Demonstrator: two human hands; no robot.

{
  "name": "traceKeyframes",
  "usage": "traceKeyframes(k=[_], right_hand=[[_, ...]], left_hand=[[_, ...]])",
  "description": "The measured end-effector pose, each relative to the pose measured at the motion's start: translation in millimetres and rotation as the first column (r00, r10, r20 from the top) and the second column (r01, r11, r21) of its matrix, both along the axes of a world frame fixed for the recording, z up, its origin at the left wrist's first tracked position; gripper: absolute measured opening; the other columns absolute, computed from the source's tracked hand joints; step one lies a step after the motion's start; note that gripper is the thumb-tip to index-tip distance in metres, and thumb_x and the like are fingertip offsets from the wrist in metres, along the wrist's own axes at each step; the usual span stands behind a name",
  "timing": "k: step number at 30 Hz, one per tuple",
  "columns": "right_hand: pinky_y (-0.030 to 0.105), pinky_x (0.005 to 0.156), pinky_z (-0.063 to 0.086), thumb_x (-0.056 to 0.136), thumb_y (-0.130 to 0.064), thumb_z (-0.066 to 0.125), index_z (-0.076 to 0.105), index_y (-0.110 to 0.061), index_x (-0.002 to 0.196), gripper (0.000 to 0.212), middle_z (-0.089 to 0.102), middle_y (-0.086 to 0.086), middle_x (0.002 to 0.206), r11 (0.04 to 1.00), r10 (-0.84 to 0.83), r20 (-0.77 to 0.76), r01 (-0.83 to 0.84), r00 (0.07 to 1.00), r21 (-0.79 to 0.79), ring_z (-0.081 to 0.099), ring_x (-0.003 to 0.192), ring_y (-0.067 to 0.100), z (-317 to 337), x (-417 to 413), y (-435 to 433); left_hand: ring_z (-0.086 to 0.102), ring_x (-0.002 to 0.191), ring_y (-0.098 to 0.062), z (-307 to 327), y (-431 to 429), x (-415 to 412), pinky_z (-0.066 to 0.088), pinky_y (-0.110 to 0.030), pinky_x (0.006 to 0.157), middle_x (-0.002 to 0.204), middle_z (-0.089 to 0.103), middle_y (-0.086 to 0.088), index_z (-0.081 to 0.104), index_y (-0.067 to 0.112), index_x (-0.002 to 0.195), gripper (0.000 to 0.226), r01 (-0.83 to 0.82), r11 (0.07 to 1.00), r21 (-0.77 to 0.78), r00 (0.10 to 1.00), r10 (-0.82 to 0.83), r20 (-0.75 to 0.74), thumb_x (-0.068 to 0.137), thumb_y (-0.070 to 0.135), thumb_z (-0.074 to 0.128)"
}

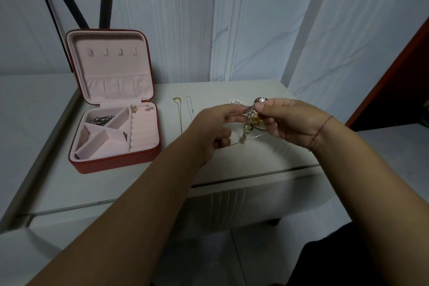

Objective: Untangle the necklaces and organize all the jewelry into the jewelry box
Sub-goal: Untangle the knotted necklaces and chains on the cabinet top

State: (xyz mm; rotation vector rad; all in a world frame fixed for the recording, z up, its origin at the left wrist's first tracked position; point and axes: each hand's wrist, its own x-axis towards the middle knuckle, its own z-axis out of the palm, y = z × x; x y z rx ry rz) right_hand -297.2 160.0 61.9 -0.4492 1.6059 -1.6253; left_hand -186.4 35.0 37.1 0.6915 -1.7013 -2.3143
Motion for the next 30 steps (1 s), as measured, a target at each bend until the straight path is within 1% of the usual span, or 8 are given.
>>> traceKeyframes(k=[5,8,11,15,17,23,26,30], right_hand=[[0.009,0.041,0.034,0.09,-0.006,0.055,0.06,-0.006,0.077,0.014,0.051,0.003,0.068,0.999,0.043,-0.011,-0.043,0.999,-0.002,0.04,0.045,0.001,-1,-1,1],[0.009,0.039,0.027,0.09,-0.008,0.055,0.056,-0.007,0.077,0.014,0.05,0.003,0.067,0.998,0.068,-0.014,-0.068,0.998,-0.002,0.036,0.044,0.001,0,-2,0],[0.01,0.037,0.026,0.089,-0.012,0.056,0.054,-0.008,0.078,0.011,0.049,0.003,0.066,0.997,0.074,0.008,-0.074,0.997,-0.009,0.036,0.042,0.001,1,-1,0],[0.011,0.037,0.025,0.076,-0.025,0.062,0.055,-0.011,0.078,0.016,0.049,0.001,0.065,0.991,0.13,0.02,-0.131,0.991,0.033,0.036,0.045,0.002,2,3,1],[0.011,0.037,0.025,0.074,-0.028,0.062,0.054,-0.012,0.078,0.018,0.048,0.001,0.066,0.987,0.151,0.018,-0.151,0.988,0.049,0.035,0.045,0.003,2,3,2],[0.012,0.035,0.021,0.082,-0.026,0.06,0.05,-0.016,0.078,0.015,0.046,0.0,0.063,0.993,0.107,0.058,-0.109,0.993,0.038,0.031,0.041,0.003,2,-4,3],[0.012,0.035,0.019,0.086,-0.023,0.057,0.049,-0.015,0.075,0.016,0.046,0.0,0.062,0.997,0.067,0.094,-0.069,0.993,0.022,0.031,0.039,0.002,2,-6,3],[0.013,0.034,0.018,0.092,-0.022,0.051,0.046,-0.015,0.068,0.025,0.046,0.0,0.061,0.999,0.039,0.123,-0.043,0.992,0.025,0.029,0.037,0.003,1,-9,4]], left_hand=[[0.028,0.04,-0.003,-4,-2,1,0.025,-0.016,0.036,0.065,0.053,0.001,0.069,0.01,0.1,0.015,0.027,0.995,-0.095,0.998,-0.031,-0.049,0.087,0.008,0.063],[0.026,0.038,-0.002,-6,-1,2,0.023,-0.014,0.034,0.068,0.052,-0.005,0.069,0.011,0.094,0.012,0.036,0.991,-0.13,0.997,-0.044,-0.06,0.087,0.003,0.063],[0.026,0.038,-0.003,-6,0,3,0.023,-0.014,0.035,0.079,0.056,-0.011,0.068,0.011,0.097,0.013,0.049,0.987,-0.154,0.997,-0.058,-0.058,0.085,0.006,0.067],[0.027,0.041,-0.005,-4,2,3,0.022,-0.016,0.038,0.061,0.058,0.004,0.068,0.013,0.097,0.011,0.061,0.979,-0.194,0.995,-0.075,-0.064,0.086,0.013,0.068],[0.027,0.042,-0.005,-3,2,3,0.021,-0.017,0.038,0.058,0.057,0.007,0.069,0.014,0.094,0.007,0.061,0.977,-0.204,0.995,-0.076,-0.065,0.087,0.015,0.067],[0.027,0.039,-0.004,1,1,2,0.021,-0.016,0.035,0.071,0.056,-0.002,0.062,0.009,0.082,0.009,0.007,0.995,-0.101,0.998,-0.014,-0.064,0.09,0.013,0.06],[0.025,0.035,-0.004,3,-1,2,0.02,-0.016,0.033,0.068,0.053,-0.002,0.054,0.011,0.074,0.018,0.009,1.0,-0.01,0.999,-0.01,-0.05,0.092,0.016,0.054],[0.023,0.037,-0.004,4,1,1,0.02,-0.015,0.032,0.068,0.053,0.0,0.051,0.013,0.073,0.02,0.045,0.997,0.06,0.998,-0.042,-0.05,0.093,0.018,0.051]])
